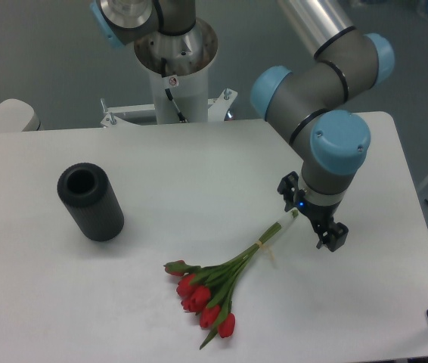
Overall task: Place the flowers on the table
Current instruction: 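Raise the open gripper up away from the tulips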
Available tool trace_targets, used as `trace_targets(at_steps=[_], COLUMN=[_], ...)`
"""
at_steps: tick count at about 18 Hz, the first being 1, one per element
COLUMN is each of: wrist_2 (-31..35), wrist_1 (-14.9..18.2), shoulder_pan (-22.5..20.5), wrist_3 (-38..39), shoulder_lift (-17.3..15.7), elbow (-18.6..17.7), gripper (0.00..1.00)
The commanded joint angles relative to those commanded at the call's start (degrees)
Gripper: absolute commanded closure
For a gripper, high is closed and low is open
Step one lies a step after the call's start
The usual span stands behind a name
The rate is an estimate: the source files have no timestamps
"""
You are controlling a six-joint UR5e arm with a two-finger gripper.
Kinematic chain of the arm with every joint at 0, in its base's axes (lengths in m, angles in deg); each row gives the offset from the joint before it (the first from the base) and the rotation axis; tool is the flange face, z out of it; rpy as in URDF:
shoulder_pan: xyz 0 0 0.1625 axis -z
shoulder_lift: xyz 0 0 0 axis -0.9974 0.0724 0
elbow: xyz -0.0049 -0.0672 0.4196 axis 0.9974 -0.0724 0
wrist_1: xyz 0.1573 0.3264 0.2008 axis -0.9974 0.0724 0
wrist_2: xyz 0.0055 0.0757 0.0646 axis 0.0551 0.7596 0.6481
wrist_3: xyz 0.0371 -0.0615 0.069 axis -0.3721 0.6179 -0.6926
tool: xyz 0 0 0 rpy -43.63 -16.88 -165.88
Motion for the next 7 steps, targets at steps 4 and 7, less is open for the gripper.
trace_targets(at_steps=[4, 7], wrist_2=[0.0, 0.0], wrist_1=[-0.18, -0.18], shoulder_pan=[0.09, 0.09], wrist_3=[-0.27, -0.36], shoulder_lift=[0.26, 0.26], elbow=[-0.35, -0.35], gripper=[0.0, 0.0])
